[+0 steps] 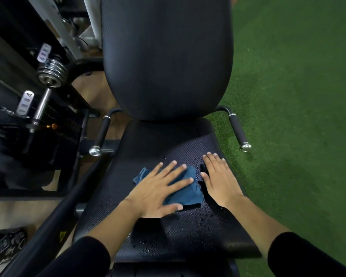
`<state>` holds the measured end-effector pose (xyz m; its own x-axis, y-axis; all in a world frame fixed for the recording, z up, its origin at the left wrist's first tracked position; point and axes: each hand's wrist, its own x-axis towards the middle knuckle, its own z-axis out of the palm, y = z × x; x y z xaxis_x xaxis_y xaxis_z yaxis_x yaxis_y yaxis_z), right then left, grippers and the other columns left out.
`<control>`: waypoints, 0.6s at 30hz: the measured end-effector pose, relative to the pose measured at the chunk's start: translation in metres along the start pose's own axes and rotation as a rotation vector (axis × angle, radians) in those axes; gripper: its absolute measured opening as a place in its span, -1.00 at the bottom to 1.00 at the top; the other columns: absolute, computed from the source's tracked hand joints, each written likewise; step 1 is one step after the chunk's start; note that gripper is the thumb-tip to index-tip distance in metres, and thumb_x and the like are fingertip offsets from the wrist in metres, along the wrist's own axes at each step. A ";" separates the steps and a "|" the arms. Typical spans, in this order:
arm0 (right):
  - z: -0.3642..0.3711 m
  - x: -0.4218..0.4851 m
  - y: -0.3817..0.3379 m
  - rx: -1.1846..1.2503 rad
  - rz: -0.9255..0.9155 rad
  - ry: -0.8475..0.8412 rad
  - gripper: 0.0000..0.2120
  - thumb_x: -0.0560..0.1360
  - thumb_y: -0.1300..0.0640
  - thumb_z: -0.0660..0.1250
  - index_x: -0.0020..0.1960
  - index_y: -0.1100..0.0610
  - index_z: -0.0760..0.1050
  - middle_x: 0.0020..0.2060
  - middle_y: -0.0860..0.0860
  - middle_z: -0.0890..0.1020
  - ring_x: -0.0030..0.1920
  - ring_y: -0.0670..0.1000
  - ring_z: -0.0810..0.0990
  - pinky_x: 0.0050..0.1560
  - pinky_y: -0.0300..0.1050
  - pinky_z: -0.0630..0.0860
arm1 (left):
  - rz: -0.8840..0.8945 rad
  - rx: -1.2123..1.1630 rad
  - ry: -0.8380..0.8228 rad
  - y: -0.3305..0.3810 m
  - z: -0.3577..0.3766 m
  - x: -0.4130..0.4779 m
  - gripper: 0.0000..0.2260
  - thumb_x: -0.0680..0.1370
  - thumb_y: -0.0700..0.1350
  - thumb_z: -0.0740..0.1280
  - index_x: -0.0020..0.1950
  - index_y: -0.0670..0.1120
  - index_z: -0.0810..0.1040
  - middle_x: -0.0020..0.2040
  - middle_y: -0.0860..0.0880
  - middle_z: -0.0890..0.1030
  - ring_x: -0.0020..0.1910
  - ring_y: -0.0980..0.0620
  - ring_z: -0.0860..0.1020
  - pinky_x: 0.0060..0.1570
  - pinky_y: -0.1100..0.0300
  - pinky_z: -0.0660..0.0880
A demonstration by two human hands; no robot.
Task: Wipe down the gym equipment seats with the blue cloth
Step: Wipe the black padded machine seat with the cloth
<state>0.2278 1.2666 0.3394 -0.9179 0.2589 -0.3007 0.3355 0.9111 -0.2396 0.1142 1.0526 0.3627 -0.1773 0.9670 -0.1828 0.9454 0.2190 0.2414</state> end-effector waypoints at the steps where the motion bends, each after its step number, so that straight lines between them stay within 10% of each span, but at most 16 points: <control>1: 0.003 -0.001 0.003 0.004 -0.002 -0.007 -0.31 0.52 -0.16 -0.28 0.56 0.16 -0.02 0.55 0.05 0.04 0.55 0.02 -0.08 0.52 -0.05 -0.19 | 0.024 0.023 -0.029 -0.001 0.004 0.002 -0.37 0.55 0.35 0.02 0.55 0.17 -0.04 0.58 0.00 -0.08 0.55 -0.11 -0.11 0.44 -0.15 -0.16; 6: 0.018 -0.002 0.012 0.036 0.020 -0.005 -0.31 0.51 -0.16 -0.31 0.56 0.13 -0.13 0.55 -0.01 -0.12 0.53 -0.04 -0.23 0.47 -0.10 -0.32 | -0.018 -0.022 -0.065 -0.004 0.029 0.011 -0.43 0.58 0.33 -0.05 0.53 0.24 -0.15 0.57 0.08 -0.17 0.54 -0.10 -0.16 0.46 -0.17 -0.16; 18: 0.031 0.003 0.019 0.101 0.058 0.011 -0.46 0.66 -0.05 -0.10 0.56 0.09 -0.17 0.54 -0.04 -0.17 0.51 -0.09 -0.30 0.45 -0.15 -0.37 | -0.897 -0.167 0.074 0.002 0.039 0.086 -0.45 0.61 0.22 -0.06 0.55 0.12 -0.14 0.57 -0.03 -0.05 0.53 -0.16 -0.03 0.45 -0.16 0.03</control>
<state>0.2384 1.2750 0.3056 -0.8984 0.3147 -0.3064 0.4074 0.8577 -0.3138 0.1113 1.1311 0.3103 -0.8488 0.4296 -0.3083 0.3937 0.9026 0.1738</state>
